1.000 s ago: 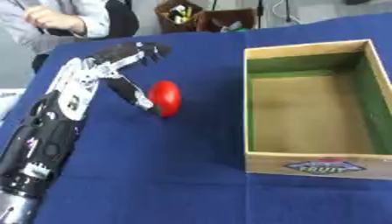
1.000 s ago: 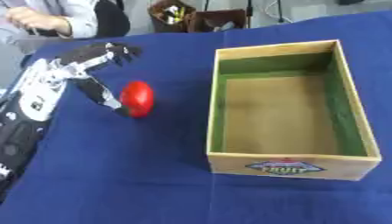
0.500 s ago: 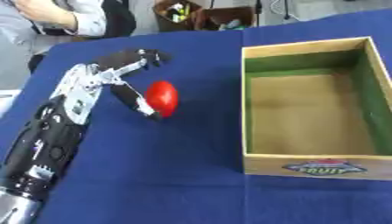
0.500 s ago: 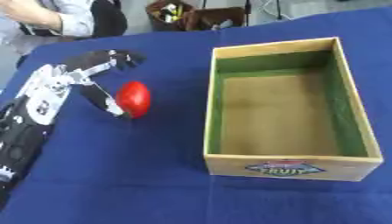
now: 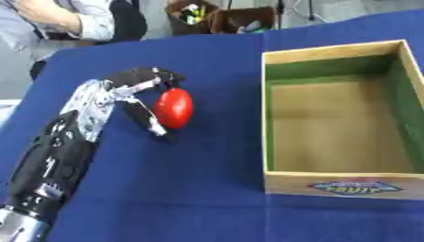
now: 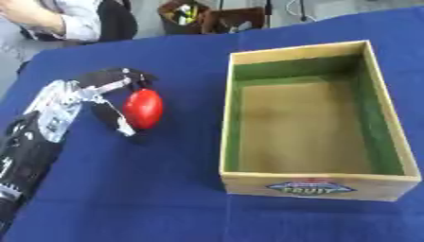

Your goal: Pick up objects on the table and place them in the box.

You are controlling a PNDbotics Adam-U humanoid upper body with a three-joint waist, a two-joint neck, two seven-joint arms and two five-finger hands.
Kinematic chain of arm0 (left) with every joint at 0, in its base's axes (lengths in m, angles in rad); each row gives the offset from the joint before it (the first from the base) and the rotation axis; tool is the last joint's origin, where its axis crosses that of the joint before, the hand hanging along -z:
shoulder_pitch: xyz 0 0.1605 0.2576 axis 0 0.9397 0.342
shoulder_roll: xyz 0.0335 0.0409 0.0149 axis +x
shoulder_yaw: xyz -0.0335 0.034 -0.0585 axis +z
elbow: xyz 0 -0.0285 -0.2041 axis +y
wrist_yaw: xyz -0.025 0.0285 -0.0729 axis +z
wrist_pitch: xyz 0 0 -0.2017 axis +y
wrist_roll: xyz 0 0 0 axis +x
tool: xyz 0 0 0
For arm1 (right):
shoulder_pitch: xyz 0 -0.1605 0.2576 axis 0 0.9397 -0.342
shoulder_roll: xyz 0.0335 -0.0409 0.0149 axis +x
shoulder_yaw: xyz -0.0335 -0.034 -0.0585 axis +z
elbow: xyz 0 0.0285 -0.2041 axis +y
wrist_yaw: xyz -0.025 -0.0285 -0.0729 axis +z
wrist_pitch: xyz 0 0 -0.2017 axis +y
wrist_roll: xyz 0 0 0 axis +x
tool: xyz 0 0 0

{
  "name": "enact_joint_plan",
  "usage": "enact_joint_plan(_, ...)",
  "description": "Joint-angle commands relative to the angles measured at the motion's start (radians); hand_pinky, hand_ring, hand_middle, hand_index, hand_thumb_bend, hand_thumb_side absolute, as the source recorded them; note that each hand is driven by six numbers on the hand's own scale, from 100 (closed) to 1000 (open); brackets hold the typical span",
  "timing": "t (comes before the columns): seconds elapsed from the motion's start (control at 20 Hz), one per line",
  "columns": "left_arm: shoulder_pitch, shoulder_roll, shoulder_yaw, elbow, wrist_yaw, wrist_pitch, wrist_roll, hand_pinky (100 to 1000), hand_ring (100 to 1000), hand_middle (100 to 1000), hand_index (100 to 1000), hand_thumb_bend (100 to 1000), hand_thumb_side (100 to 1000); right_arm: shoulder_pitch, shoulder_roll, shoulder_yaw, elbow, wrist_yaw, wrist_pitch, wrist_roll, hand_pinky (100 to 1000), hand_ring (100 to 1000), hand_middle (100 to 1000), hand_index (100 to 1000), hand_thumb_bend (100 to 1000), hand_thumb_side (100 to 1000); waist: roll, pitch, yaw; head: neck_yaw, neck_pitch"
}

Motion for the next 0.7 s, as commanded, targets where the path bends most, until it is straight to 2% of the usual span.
enact_joint_plan(0.05,-0.009,0.04,0.01,0.003,0.007,0.0,-0.042,671,724,679,929,1000,441,-0.014,-0.01,0.0,-0.019,-0.002,-0.001,0.001,995,977,531,708,100,524,-0.008,-0.019,0.004,0.007,-0.007)
enact_joint_plan(0.15,-0.008,0.038,0.009,-0.002,0.035,-0.006,-0.072,662,687,629,903,1000,431,-0.012,-0.01,-0.001,-0.019,0.001,0.001,-0.001,996,978,529,707,100,526,-0.008,-0.019,0.006,0.01,-0.007)
enact_joint_plan(0.7,-0.002,0.046,0.013,-0.033,0.094,0.002,-0.101,629,583,544,775,1000,417,-0.008,-0.009,-0.003,-0.019,0.007,0.014,-0.016,999,980,526,704,100,526,-0.011,-0.022,0.01,0.021,-0.007)
